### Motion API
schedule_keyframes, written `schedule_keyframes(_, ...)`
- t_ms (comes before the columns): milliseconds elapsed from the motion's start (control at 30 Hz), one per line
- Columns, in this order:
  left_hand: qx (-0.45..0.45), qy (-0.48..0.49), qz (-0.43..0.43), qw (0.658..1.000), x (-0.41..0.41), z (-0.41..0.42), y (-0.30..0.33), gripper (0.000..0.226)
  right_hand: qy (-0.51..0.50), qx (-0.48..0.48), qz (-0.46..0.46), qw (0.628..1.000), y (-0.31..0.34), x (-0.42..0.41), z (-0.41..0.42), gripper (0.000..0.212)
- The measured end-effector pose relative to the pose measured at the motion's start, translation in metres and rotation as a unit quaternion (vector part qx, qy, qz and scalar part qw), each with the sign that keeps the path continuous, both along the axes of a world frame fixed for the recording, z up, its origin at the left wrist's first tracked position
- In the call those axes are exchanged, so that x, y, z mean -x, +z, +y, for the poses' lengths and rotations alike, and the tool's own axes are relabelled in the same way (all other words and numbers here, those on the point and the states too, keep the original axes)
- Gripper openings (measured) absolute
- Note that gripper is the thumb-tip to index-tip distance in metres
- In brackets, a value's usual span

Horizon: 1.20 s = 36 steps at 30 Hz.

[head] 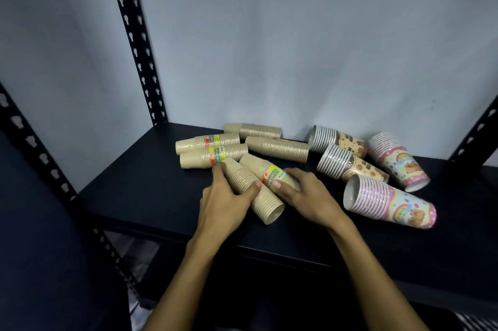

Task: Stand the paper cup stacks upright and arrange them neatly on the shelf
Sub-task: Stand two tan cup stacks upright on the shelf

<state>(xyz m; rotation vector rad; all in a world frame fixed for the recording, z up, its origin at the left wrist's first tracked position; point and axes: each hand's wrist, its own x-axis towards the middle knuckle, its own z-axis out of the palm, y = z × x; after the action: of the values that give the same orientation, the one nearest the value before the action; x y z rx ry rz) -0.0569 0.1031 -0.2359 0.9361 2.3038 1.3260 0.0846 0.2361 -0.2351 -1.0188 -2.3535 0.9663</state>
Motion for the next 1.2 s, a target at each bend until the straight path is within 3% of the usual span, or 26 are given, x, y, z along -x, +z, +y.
schedule_keyframes(133,-0.139,-0.043,-0.08,0.986,0.007,-0.002,-0.001,0.093,0.007,0.127,0.136,0.983,-0.007,-0.006,-0.002,0.038)
schedule_keyframes(233,-0.182,-0.097,-0.027,0.978,0.015,-0.004,0.004,0.103,0.029,0.171,0.199,0.964,-0.008,-0.006,-0.004,0.042)
schedule_keyframes(333,-0.161,-0.131,0.07,0.976,0.027,-0.003,0.01,0.089,0.055,0.127,0.18,0.974,-0.004,0.002,-0.004,0.053)
schedule_keyframes(400,-0.146,-0.138,0.086,0.976,0.033,-0.003,0.01,0.085,0.068,0.108,0.175,0.976,-0.006,0.007,0.0,0.056)
schedule_keyframes(600,-0.129,-0.15,0.049,0.979,0.042,0.0,-0.012,0.08,0.089,0.106,0.187,0.973,-0.019,0.008,0.008,0.063)
schedule_keyframes(733,-0.099,-0.218,-0.008,0.971,0.048,-0.003,-0.025,0.084,0.092,0.118,0.192,0.97,-0.021,0.008,0.008,0.069)
schedule_keyframes(900,-0.104,-0.214,-0.019,0.971,0.049,0.0,-0.029,0.07,0.103,0.108,0.184,0.972,-0.023,0.009,0.007,0.074)
schedule_keyframes(1100,-0.091,-0.137,0.036,0.986,0.044,0.005,-0.031,0.085,0.079,0.087,0.194,0.974,-0.024,0.013,0.006,0.066)
schedule_keyframes(1200,-0.086,-0.17,0.002,0.982,0.048,0.002,-0.03,0.093,0.082,0.093,0.192,0.973,-0.023,0.011,0.006,0.07)
